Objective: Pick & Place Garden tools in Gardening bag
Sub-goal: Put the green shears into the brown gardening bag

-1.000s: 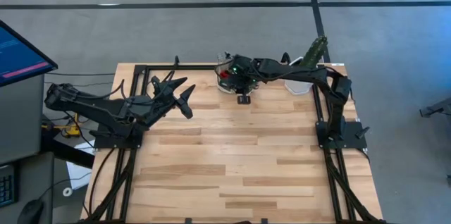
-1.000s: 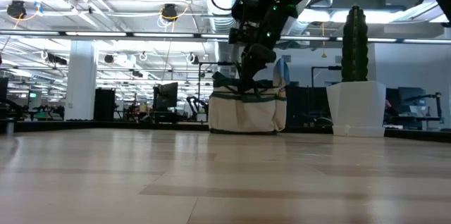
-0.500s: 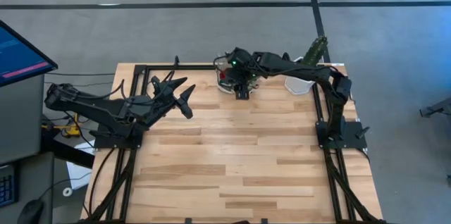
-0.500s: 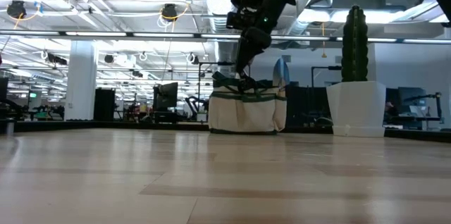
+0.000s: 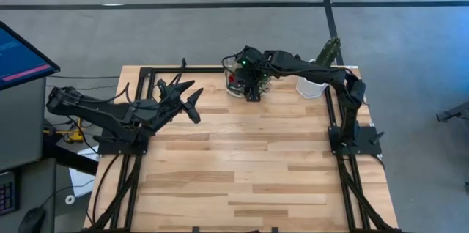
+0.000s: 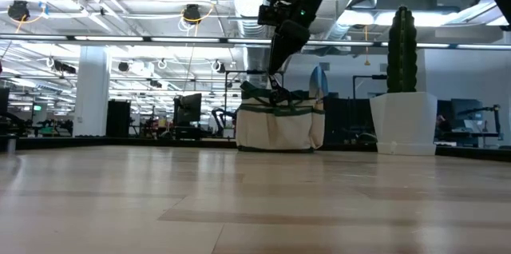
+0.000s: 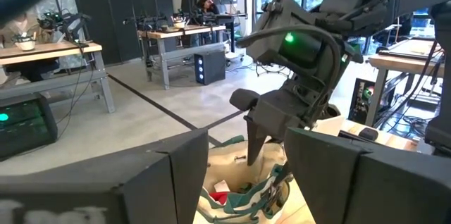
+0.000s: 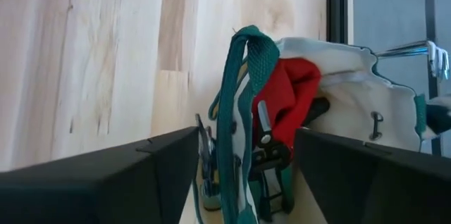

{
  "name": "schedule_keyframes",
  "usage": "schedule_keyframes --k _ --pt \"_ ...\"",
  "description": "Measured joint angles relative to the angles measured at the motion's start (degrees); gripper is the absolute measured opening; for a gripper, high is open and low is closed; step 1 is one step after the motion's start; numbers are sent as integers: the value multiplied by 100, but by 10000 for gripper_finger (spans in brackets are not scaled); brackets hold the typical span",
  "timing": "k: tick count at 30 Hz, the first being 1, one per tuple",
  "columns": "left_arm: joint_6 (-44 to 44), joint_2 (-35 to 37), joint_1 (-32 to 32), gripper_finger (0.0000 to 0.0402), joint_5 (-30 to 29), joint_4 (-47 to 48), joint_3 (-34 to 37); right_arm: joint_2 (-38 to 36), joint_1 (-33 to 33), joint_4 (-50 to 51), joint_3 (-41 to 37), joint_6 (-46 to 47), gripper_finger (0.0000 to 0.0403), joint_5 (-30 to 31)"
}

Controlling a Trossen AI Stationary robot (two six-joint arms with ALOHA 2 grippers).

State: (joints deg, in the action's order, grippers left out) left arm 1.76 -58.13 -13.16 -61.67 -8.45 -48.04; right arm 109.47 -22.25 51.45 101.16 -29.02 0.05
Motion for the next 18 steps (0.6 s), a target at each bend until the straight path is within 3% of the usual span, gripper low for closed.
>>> schedule_keyframes --k 18 --pt "0 0 1 176 0 41 0 0 -5 967 455 5 190 -22"
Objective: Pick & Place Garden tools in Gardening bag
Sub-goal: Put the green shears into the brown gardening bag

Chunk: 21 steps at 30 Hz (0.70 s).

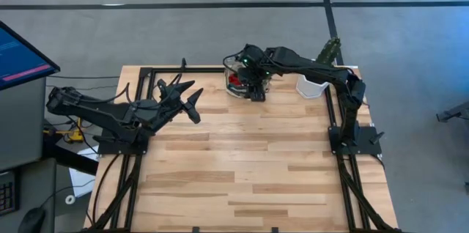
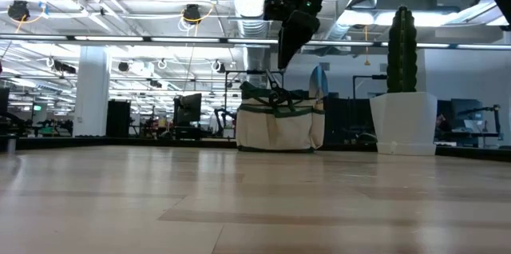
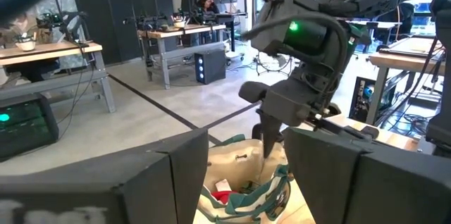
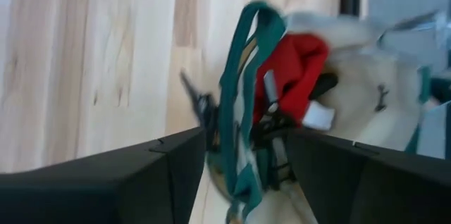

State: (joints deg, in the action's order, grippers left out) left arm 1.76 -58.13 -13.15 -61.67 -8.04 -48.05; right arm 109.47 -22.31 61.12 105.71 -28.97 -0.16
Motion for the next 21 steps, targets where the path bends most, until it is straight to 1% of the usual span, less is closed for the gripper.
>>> schedule_keyframes --k 6,10,13,15,18,19,21 --pt "0 0 -2 176 0 14 2 0 4 737 -2 140 168 -23" --pt "0 0 -2 176 0 15 1 0 15 1008 0 380 144 -554" --pt "0 0 0 176 0 16 1 0 41 925 -2 721 112 -1142" --pt "0 0 0 176 0 16 -1 0 94 730 -2 860 82 -1422" --pt "0 0 -1 176 -1 18 -1 0 249 436 -1 947 24 -1490" --pt "0 0 0 176 0 20 0 0 313 406 -2 952 12 -1498" --pt "0 0 -1 176 -2 25 -1 1 428 355 -3 1079 9 -1498"
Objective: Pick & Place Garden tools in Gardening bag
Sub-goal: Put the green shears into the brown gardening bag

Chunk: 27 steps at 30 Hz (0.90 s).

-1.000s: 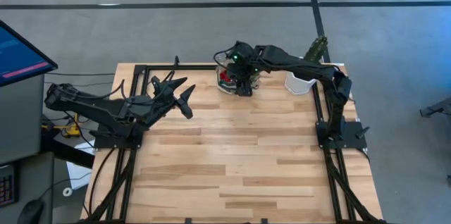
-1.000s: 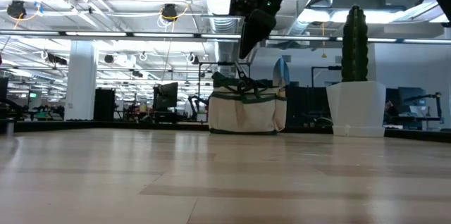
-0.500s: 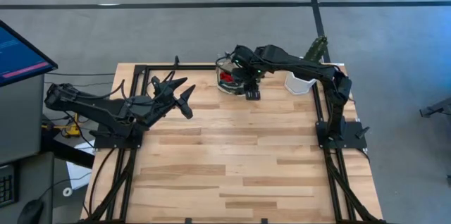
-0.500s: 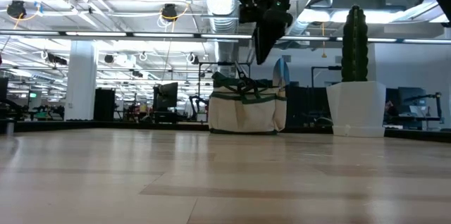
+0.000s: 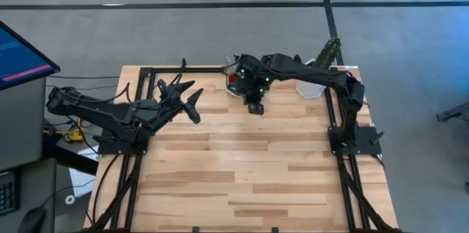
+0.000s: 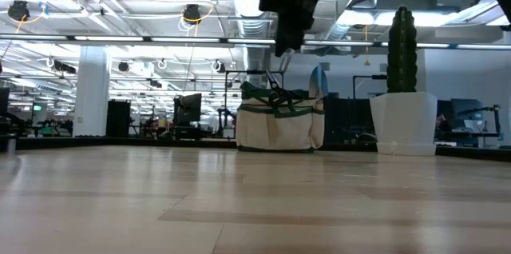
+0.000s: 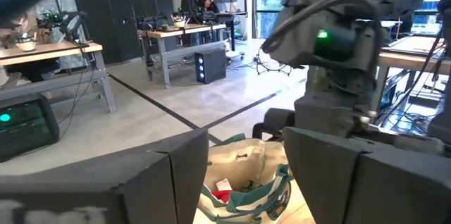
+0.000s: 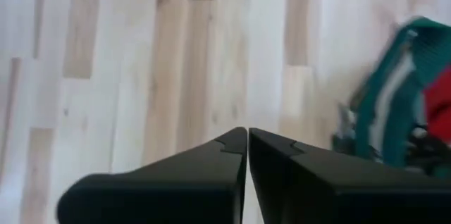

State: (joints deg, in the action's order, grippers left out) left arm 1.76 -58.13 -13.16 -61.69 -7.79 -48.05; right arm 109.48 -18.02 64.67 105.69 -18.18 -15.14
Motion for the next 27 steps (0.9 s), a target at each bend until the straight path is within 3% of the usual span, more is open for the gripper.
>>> schedule_keyframes --k 8,12,18,21,27 --pt "-18 0 1 176 -231 49 0 43 354 -1055 -787 829 1 64" --pt "-144 0 1 176 -230 109 0 -73 428 -1754 -1363 1431 0 512" --pt "-136 2 -1 176 -223 262 2 -725 520 -3566 -2458 2515 0 1157" --pt "-139 0 0 176 -219 268 2 -1064 520 -4189 -3008 2964 0 1229" --pt "-149 2 1 176 -214 273 2 -1100 776 -4743 -3631 3371 0 1550"
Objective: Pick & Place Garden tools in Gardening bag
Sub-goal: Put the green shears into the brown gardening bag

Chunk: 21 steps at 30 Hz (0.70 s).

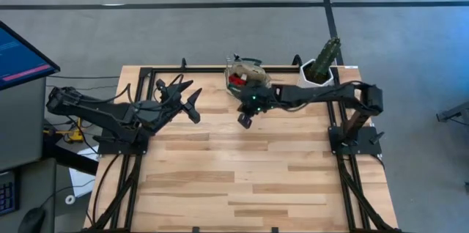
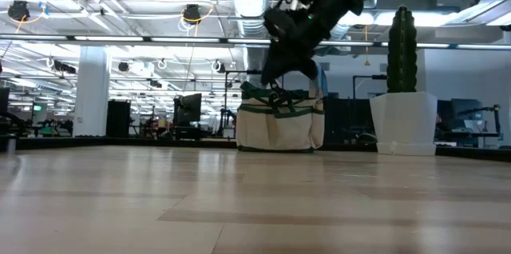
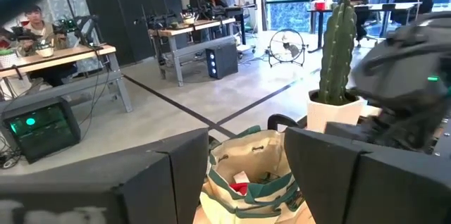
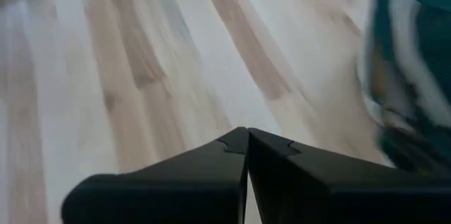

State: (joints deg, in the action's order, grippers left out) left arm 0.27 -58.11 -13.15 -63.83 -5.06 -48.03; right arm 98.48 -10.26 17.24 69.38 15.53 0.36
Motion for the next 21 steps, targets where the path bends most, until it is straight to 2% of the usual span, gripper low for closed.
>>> schedule_keyframes --k 3,7,17,21 --pt "-2 -2 0 176 0 0 0 21 128 -455 -147 221 0 327" --pt "-2 0 0 176 1 1 0 -9 204 -881 -275 464 0 1263" --pt "-2 0 0 176 3 17 0 24 201 -1500 -436 753 0 1398" --pt "-2 0 0 176 2 20 0 21 71 -1437 -437 770 0 1479"
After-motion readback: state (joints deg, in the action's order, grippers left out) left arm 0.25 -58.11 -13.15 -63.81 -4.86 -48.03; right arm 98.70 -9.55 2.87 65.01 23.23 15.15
